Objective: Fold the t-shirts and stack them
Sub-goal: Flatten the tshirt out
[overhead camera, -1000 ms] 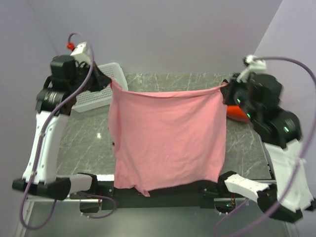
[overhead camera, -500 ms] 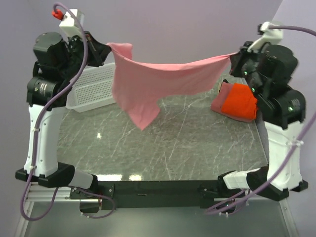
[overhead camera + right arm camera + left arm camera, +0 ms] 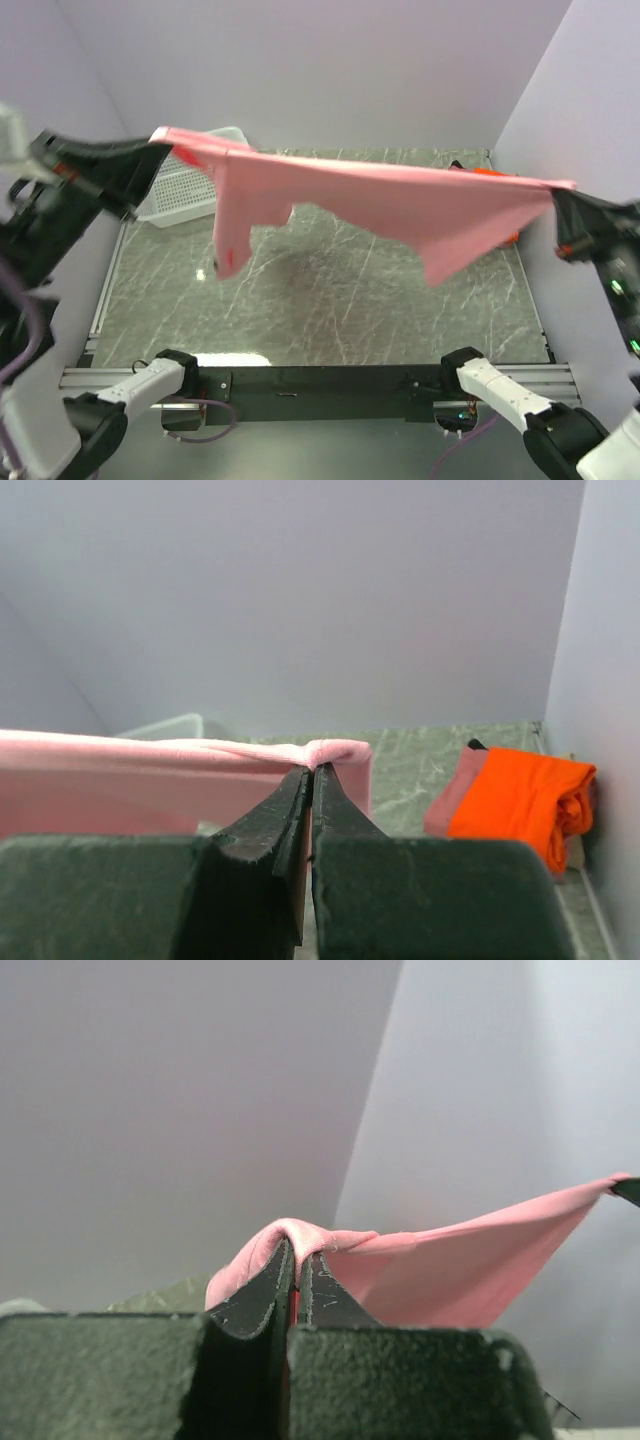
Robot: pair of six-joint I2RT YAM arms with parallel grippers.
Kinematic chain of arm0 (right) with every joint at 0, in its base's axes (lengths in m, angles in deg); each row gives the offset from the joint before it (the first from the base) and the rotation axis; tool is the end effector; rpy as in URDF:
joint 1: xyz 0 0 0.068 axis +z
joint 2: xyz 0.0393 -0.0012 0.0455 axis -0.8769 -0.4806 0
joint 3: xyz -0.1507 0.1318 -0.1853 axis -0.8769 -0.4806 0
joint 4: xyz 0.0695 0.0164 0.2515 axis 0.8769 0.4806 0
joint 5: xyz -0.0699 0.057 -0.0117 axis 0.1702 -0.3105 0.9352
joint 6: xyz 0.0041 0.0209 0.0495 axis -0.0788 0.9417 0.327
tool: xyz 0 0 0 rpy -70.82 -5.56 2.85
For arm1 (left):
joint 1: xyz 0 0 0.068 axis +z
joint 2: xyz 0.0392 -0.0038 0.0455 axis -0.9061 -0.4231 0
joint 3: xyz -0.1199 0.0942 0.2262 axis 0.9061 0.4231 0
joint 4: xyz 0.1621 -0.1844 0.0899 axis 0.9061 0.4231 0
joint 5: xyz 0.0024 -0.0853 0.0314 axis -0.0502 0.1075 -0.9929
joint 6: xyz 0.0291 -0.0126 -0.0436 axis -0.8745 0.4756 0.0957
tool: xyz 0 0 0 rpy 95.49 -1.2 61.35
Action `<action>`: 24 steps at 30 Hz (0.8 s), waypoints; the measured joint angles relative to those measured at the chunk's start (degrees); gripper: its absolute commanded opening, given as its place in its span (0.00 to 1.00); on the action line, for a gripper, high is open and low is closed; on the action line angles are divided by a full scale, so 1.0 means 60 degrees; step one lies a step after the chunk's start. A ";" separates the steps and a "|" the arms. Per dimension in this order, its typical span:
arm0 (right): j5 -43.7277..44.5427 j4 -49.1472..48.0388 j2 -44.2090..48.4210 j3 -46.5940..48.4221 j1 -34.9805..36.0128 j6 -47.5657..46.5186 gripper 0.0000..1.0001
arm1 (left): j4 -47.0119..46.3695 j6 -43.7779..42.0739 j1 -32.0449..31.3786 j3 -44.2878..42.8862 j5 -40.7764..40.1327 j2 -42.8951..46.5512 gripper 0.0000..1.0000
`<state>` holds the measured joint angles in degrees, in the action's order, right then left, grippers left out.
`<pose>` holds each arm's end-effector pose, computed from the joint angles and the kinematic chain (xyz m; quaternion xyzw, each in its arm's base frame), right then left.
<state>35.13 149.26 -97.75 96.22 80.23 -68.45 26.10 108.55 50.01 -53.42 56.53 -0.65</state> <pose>-0.0023 -0.0090 0.5917 0.0172 0.6541 0.1020 0.7493 0.0534 -0.0270 0.6197 0.1123 0.5728 -0.3474 0.7339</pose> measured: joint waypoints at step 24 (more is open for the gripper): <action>0.0790 -0.2306 -0.0280 -0.7326 -0.0171 0.0474 0.00 | -0.0776 0.0135 -0.0328 0.6830 0.1206 -0.1676 0.01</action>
<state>39.87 135.43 -99.44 52.27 79.21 -65.61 21.45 109.36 48.04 -12.44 63.76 -10.70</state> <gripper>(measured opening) 0.035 0.025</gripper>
